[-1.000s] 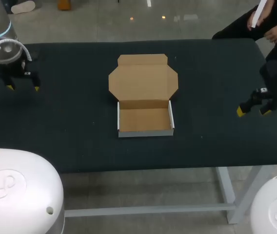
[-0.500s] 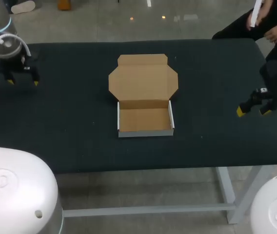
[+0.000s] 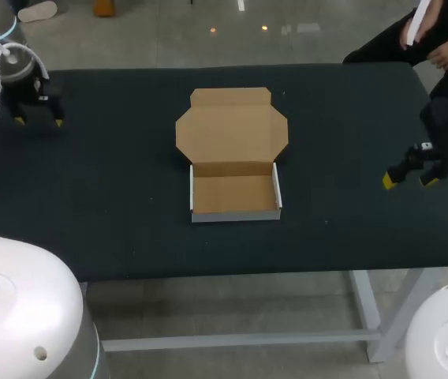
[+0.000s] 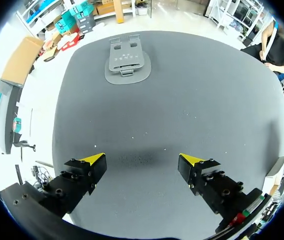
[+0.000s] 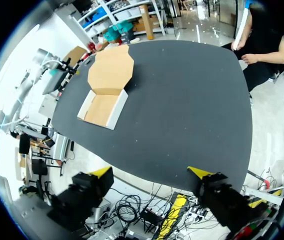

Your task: Assemble the packaging by folding the flat box into shape, placing the metal phone stand inside, and closing the box properly

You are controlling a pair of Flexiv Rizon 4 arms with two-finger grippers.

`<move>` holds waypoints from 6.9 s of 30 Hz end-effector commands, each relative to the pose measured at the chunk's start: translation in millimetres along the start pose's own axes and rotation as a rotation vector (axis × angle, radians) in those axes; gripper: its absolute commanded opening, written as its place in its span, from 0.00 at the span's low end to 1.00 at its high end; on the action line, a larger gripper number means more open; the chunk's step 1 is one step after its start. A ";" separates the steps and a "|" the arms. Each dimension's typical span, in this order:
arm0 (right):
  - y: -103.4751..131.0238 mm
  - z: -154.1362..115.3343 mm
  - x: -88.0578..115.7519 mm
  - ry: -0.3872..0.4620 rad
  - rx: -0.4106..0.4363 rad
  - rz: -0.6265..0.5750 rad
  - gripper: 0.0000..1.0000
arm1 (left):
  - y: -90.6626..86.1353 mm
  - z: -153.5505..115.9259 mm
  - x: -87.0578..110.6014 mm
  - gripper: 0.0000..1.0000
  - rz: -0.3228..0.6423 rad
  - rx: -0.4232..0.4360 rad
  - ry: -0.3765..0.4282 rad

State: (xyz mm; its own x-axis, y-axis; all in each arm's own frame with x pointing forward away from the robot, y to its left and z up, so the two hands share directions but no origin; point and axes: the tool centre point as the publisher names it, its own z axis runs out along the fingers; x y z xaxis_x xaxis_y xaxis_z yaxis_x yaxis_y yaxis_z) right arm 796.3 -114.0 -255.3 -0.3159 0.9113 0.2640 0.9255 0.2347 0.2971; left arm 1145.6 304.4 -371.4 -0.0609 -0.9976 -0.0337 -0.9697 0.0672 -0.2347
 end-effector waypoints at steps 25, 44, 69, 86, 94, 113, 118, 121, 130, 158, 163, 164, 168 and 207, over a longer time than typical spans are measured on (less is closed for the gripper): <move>-0.3 -2.3 -0.1 0.003 0.004 -0.001 1.00 | -22.6 23.1 -6.8 1.00 -0.063 -0.107 0.001; -0.3 -2.3 -0.1 0.003 0.004 -0.001 1.00 | -23.6 27.0 -9.6 1.00 -0.082 -0.107 0.007; -0.3 -2.3 -0.1 0.003 0.004 -0.001 1.00 | -40.1 37.3 -20.1 1.00 -0.071 -0.140 0.019; -0.3 -2.3 -0.1 0.003 0.004 -0.001 1.00 | -53.2 40.1 -21.1 1.00 -0.048 -0.165 0.019; -0.3 -2.3 -0.1 0.003 0.004 -0.001 1.00 | -58.4 40.9 -24.0 1.00 -0.045 -0.169 0.021; -0.3 -2.3 -0.1 0.003 0.004 -0.001 1.00 | -70.5 45.9 -28.0 1.00 -0.033 -0.191 0.030; -0.3 -2.3 -0.1 0.003 0.004 -0.001 1.00 | -73.4 47.0 -29.0 1.00 -0.032 -0.195 0.035; -0.3 -2.3 -0.1 0.003 0.004 -0.001 1.00 | -75.1 48.1 -29.0 1.00 -0.031 -0.196 0.036; -0.3 -2.3 -0.1 0.003 0.004 -0.001 1.00 | -81.1 51.0 -28.7 1.00 -0.028 -0.199 0.041; -0.3 -2.3 -0.1 0.003 0.004 -0.001 1.00 | -100.8 55.9 -32.1 1.00 -0.029 -0.194 0.036; -0.3 -2.3 -0.1 0.003 0.004 -0.001 1.00 | -104.8 56.9 -31.4 1.00 -0.028 -0.191 0.033; -0.3 -2.3 -0.1 0.003 0.004 -0.001 1.00 | -105.3 57.0 -31.3 1.00 -0.028 -0.190 0.033; -0.3 -2.3 -0.1 0.003 0.004 -0.001 1.00 | -107.5 57.6 -30.9 1.00 -0.029 -0.188 0.033; -0.3 -2.3 -0.1 0.003 0.004 -0.001 1.00 | -125.8 61.2 -28.8 1.00 -0.036 -0.165 0.023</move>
State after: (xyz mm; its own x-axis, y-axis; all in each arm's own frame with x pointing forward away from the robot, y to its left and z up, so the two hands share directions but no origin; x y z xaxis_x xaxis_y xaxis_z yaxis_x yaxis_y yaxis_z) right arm 796.3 -114.0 -255.4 -0.3157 0.9115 0.2637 0.9256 0.2346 0.2971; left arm 1271.5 323.1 -395.5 -0.0295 -0.9995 -0.0087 -0.9362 0.0307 -0.3500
